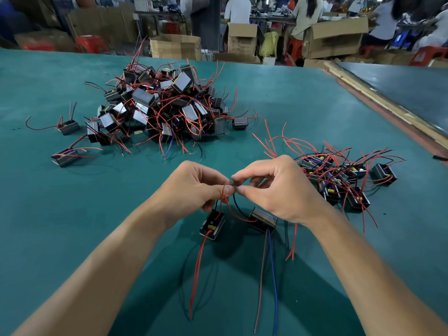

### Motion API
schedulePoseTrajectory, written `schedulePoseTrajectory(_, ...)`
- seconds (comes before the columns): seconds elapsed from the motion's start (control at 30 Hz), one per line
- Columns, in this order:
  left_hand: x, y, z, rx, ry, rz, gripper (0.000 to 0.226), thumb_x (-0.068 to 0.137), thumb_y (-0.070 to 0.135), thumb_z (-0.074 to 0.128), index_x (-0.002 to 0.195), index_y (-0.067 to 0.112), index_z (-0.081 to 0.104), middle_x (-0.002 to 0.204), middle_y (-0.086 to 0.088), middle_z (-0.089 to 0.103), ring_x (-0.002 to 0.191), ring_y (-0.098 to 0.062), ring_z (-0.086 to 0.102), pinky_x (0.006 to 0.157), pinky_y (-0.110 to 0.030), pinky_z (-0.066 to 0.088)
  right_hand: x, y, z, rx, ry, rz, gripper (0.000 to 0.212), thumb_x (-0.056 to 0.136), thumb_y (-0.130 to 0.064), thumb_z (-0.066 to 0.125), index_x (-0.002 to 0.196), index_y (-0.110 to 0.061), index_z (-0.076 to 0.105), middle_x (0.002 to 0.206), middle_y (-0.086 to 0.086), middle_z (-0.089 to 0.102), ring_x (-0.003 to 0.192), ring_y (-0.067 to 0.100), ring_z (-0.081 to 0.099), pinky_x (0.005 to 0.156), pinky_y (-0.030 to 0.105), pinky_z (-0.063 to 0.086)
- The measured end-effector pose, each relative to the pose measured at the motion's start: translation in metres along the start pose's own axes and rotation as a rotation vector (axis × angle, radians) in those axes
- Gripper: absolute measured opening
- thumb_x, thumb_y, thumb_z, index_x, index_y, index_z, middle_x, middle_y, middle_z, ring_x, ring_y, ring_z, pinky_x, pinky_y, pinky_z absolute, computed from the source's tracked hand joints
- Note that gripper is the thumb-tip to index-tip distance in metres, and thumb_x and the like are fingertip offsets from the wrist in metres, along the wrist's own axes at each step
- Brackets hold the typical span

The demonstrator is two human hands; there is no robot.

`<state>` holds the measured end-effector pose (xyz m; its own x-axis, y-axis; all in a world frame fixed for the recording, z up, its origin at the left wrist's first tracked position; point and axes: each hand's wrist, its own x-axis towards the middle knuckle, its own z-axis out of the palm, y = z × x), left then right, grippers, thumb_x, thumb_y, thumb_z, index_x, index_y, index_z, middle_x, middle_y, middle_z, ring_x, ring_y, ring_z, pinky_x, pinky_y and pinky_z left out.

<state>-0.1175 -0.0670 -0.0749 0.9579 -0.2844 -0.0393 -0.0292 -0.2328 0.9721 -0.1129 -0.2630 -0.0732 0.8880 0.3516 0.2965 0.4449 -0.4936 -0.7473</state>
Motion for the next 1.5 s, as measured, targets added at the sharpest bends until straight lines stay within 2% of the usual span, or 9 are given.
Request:
schedulePoseTrajectory(0.13, -0.001, 0.001, 0.001, 0.005, 0.024, 0.004, 0.009, 0.082, 0.006, 0.074, 0.075, 0.009, 0.077, 0.06, -0.003, 0.067, 0.048, -0.015, 0.044, 0.046, -0.02, 0.04, 0.0, -0.002, 0.001, -0.035, 0.017, 0.017, 0.009, 0.083, -0.012, 0.076, 0.084, -0.02, 0.081, 0.076, -0.014, 0.073, 0.069, 0.007, 0.066, 0.066, 0.02, 0.049)
schedulePoseTrajectory(0.27, -0.003, 0.001, 0.004, 0.115, 0.058, 0.038, 0.01, 0.082, 0.012, 0.077, 0.073, 0.018, 0.079, 0.058, 0.0, 0.067, 0.048, -0.014, 0.042, 0.047, -0.02, 0.038, -0.001, -0.004, 0.001, -0.056, 0.01, 0.036, 0.018, 0.083, -0.015, 0.073, 0.069, -0.026, 0.074, 0.061, -0.014, 0.067, 0.057, 0.003, 0.058, 0.059, 0.02, 0.045)
schedulePoseTrajectory(0.47, -0.007, 0.002, 0.011, 0.453, 0.176, 0.279, 0.022, 0.083, 0.013, 0.077, 0.068, 0.029, 0.071, 0.038, 0.021, 0.047, 0.032, -0.002, 0.035, 0.039, -0.006, 0.022, 0.0, -0.001, 0.006, -0.072, 0.038, 0.126, 0.025, 0.083, -0.018, 0.07, 0.059, -0.018, 0.063, 0.051, -0.011, 0.057, 0.05, 0.004, 0.048, 0.055, 0.025, 0.041)
schedulePoseTrajectory(0.63, -0.003, -0.001, 0.007, 0.325, 0.138, 0.167, 0.017, 0.084, 0.017, 0.076, 0.07, 0.026, 0.076, 0.042, 0.013, 0.05, 0.042, -0.009, 0.034, 0.044, -0.018, 0.028, 0.0, -0.002, 0.0, -0.01, -0.021, 0.062, 0.013, 0.083, -0.01, 0.07, 0.075, -0.02, 0.071, 0.07, -0.008, 0.07, 0.062, 0.007, 0.061, 0.062, 0.026, 0.05)
schedulePoseTrajectory(0.77, -0.002, 0.001, 0.006, 0.155, 0.078, 0.082, 0.019, 0.084, 0.015, 0.076, 0.07, 0.028, 0.077, 0.057, 0.001, 0.065, 0.049, -0.015, 0.045, 0.05, -0.023, 0.04, -0.002, -0.002, -0.005, 0.019, -0.047, 0.011, 0.032, 0.081, 0.004, 0.069, 0.084, -0.028, 0.074, 0.08, -0.009, 0.073, 0.067, 0.009, 0.061, 0.064, 0.017, 0.049)
schedulePoseTrajectory(0.93, -0.001, 0.001, 0.005, 0.098, 0.001, 0.048, 0.019, 0.087, 0.01, 0.071, 0.071, 0.02, 0.076, 0.06, 0.001, 0.065, 0.048, -0.014, 0.047, 0.05, -0.022, 0.04, 0.0, 0.0, -0.007, 0.035, -0.078, 0.007, 0.02, 0.081, -0.001, 0.075, 0.082, -0.02, 0.078, 0.064, -0.015, 0.067, 0.054, 0.0, 0.05, 0.056, 0.012, 0.039)
schedulePoseTrajectory(1.27, -0.001, 0.001, 0.004, 0.054, -0.016, 0.029, 0.011, 0.087, 0.008, 0.07, 0.08, 0.01, 0.077, 0.058, 0.0, 0.063, 0.049, -0.015, 0.044, 0.048, -0.022, 0.039, 0.001, 0.0, -0.006, 0.06, -0.046, 0.012, 0.024, 0.081, -0.007, 0.079, 0.077, -0.031, 0.077, 0.069, -0.004, 0.072, 0.059, 0.01, 0.056, 0.057, 0.034, 0.047)
schedulePoseTrajectory(1.37, -0.002, 0.001, 0.004, 0.082, -0.005, 0.03, 0.015, 0.087, 0.01, 0.072, 0.076, 0.018, 0.078, 0.058, 0.0, 0.064, 0.048, -0.013, 0.044, 0.048, -0.021, 0.038, 0.001, 0.001, -0.005, 0.054, -0.044, 0.008, 0.017, 0.08, -0.009, 0.081, 0.075, -0.025, 0.078, 0.068, -0.004, 0.072, 0.057, 0.011, 0.058, 0.057, 0.032, 0.048)
schedulePoseTrajectory(1.5, -0.003, 0.003, 0.003, 0.118, -0.017, 0.043, 0.025, 0.087, 0.012, 0.073, 0.07, 0.029, 0.078, 0.061, -0.001, 0.066, 0.051, -0.014, 0.045, 0.05, -0.022, 0.04, 0.0, 0.0, -0.006, 0.067, -0.062, -0.001, 0.015, 0.08, -0.01, 0.081, 0.075, -0.024, 0.077, 0.071, -0.002, 0.074, 0.066, 0.029, 0.065, 0.062, 0.043, 0.052)
